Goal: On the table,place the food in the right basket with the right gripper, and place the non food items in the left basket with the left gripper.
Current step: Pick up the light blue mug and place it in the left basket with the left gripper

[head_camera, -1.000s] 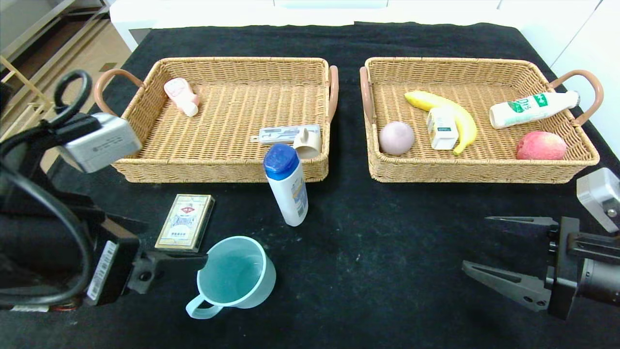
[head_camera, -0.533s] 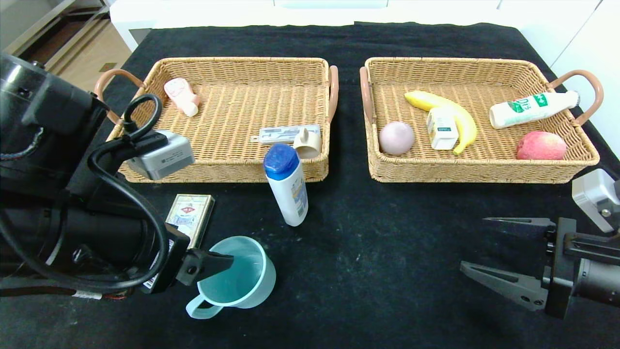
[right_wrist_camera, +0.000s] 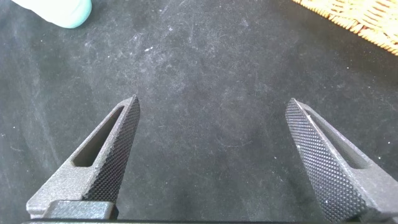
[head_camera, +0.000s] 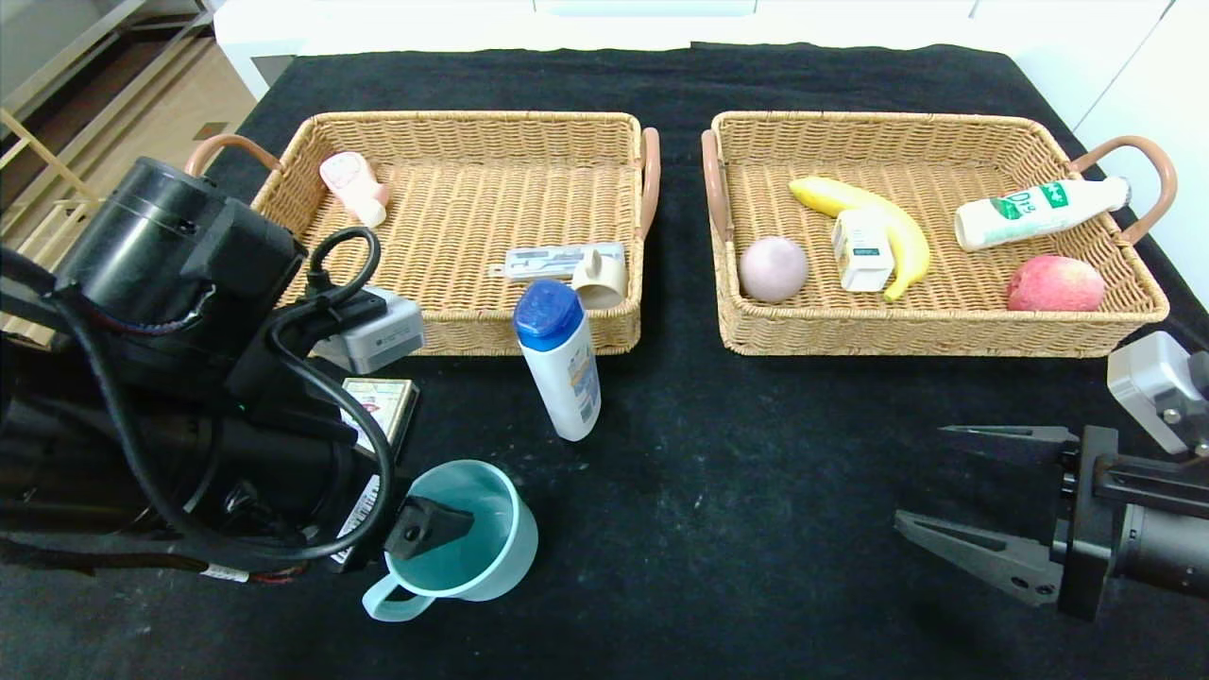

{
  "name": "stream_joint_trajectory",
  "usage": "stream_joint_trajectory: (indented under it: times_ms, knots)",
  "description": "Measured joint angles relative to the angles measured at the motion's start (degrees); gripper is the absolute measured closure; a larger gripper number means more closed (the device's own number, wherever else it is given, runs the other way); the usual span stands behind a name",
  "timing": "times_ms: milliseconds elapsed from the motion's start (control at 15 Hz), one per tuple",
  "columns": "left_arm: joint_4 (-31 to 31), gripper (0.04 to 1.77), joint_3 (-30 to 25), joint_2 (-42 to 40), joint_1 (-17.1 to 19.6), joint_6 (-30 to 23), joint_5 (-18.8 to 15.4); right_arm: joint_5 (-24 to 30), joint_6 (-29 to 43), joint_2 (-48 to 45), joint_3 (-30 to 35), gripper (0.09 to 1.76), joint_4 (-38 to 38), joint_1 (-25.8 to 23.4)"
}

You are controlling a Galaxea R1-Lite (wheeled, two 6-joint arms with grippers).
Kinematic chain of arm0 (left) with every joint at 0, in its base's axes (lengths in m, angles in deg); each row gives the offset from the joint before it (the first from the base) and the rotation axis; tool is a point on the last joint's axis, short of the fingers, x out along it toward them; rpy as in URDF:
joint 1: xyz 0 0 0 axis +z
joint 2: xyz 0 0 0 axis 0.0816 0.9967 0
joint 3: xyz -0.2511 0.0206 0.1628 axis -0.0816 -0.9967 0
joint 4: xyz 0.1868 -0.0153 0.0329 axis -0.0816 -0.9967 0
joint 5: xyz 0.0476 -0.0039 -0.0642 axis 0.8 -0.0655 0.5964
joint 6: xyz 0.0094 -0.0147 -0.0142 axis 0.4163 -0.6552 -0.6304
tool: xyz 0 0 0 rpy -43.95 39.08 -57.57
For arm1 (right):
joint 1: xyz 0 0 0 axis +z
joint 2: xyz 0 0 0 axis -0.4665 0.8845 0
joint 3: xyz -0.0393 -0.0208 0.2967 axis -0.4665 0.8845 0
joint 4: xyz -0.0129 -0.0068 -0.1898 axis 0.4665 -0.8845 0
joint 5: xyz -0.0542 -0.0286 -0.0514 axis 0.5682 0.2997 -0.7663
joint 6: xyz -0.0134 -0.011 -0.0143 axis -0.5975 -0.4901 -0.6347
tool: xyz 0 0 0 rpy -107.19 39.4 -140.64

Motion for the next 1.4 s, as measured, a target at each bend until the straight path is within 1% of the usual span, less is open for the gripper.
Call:
stream_joint_trajectory:
  times_ms: [667,800,933,1133,1200,1267,1400]
  knots:
    - [0.22,0.09,0.38,3.78,-0.79,0.02,0.20,-0.07,-0.16,1.10,0.11,0.14,0.06,0.00]
    - [0.20,0.44,0.24,3.95,-0.80,-0.05,0.20,-0.07,-0.16,1.10,0.13,0.14,0.04,0.05]
    - [0.22,0.75,0.24,4.05,-0.80,-0.07,0.20,-0.11,-0.16,1.15,0.17,0.14,0.04,0.09]
    - [0.20,1.05,0.33,4.06,-0.80,-0.07,0.09,-0.09,-0.13,1.21,0.17,0.14,0.01,0.11]
    - [0.22,1.49,0.49,4.02,-0.79,-0.07,0.04,-0.09,-0.11,1.23,0.22,0.14,0.01,0.16]
    - [0.20,1.63,0.49,3.97,-0.79,-0.05,-0.02,-0.09,-0.11,1.26,0.33,0.14,0.01,0.33]
    - [0.27,1.64,0.09,3.89,-0.96,0.00,0.00,-0.09,-0.13,1.27,0.56,0.14,0.00,0.59]
